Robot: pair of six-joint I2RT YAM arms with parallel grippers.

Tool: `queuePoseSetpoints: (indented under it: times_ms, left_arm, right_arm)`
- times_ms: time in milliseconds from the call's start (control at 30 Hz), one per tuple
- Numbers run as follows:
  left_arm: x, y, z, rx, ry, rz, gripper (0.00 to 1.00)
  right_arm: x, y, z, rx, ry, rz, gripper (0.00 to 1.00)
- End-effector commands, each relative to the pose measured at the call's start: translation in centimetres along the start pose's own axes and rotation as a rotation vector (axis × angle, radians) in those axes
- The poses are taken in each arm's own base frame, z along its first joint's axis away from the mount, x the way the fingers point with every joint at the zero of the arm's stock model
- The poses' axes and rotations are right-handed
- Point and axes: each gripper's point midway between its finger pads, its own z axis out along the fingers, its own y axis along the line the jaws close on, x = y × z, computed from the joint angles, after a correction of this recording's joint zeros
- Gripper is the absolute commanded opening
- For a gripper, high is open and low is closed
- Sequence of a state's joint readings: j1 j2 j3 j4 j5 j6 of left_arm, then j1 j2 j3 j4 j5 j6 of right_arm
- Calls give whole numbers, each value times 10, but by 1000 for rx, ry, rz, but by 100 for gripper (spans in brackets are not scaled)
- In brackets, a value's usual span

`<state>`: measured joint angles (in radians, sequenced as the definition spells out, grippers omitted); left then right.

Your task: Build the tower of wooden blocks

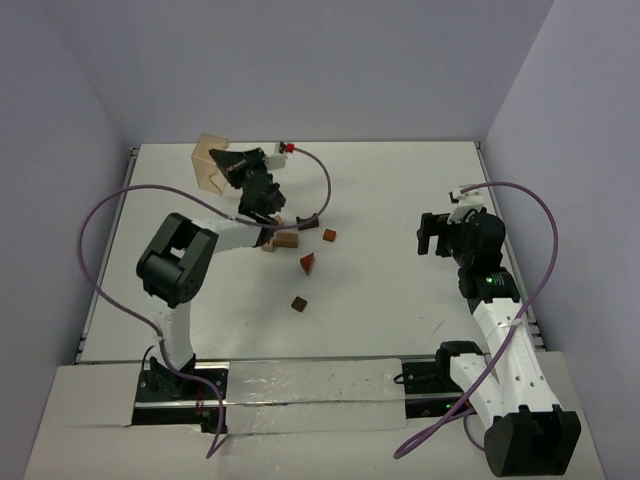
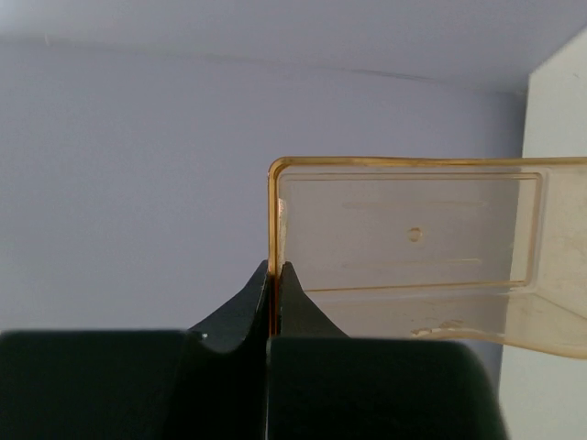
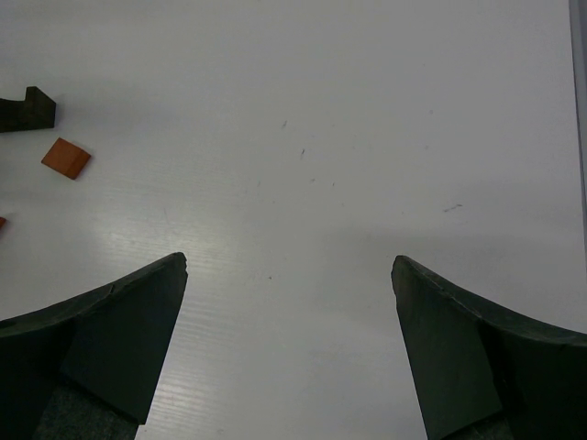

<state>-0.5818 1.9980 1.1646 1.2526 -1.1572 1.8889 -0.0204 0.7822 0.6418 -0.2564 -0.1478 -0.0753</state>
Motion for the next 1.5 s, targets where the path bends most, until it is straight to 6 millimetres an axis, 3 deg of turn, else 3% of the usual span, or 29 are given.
queuePoseSetpoints:
  times_ms: [0,67,100,167,233,367,433,600,700,733,967,1067,1300,1467]
  left_arm:
    - [16,53,23,39,85,-377,0]
    - [6,63,36,121,86,-475,0]
    - [3,37,33,214,104,-462,0]
    - [-13,35,40,319,95,-638,0]
    - [-17,15,35,438,100,-614,0]
    - [-57,2,20,694,52,-831,0]
    - [-74,-15,12,817,57,-887,0]
    - [-108,-20,3,970,23,-1085,0]
    - [-125,-24,7,1021,16,-1157,0]
    - [-128,-37,8,1045,37,-1161,0]
    - [-151,-72,30,1138,32,-1290,0]
    - [-157,-80,37,1149,17,-1312,0]
    - [-164,-124,62,1140,54,-1339,0]
    - [-170,-140,66,1143,56,-1356,0]
  right_arm:
    - [-27,-2,-4,4,-64,-4,100]
    - [-28,-2,-4,4,-65,-4,100]
    - [-27,-1,-4,2,-64,-5,100]
    - [-27,-2,-3,3,-62,-5,100]
    - [-26,-2,-2,5,-58,-6,100]
    - [-25,-2,0,4,-47,-5,100]
    - [-23,-3,1,6,-39,-3,100]
    - [-21,-3,2,7,-34,-6,100]
    - [-19,-3,4,2,-24,-6,100]
    - [-18,-3,4,1,-20,-7,100]
    - [-12,-3,10,-4,8,-14,100]
    - [-10,-2,11,-7,17,-15,100]
    - [-3,-3,17,-9,49,-12,100]
    - [0,-3,19,-10,63,-10,100]
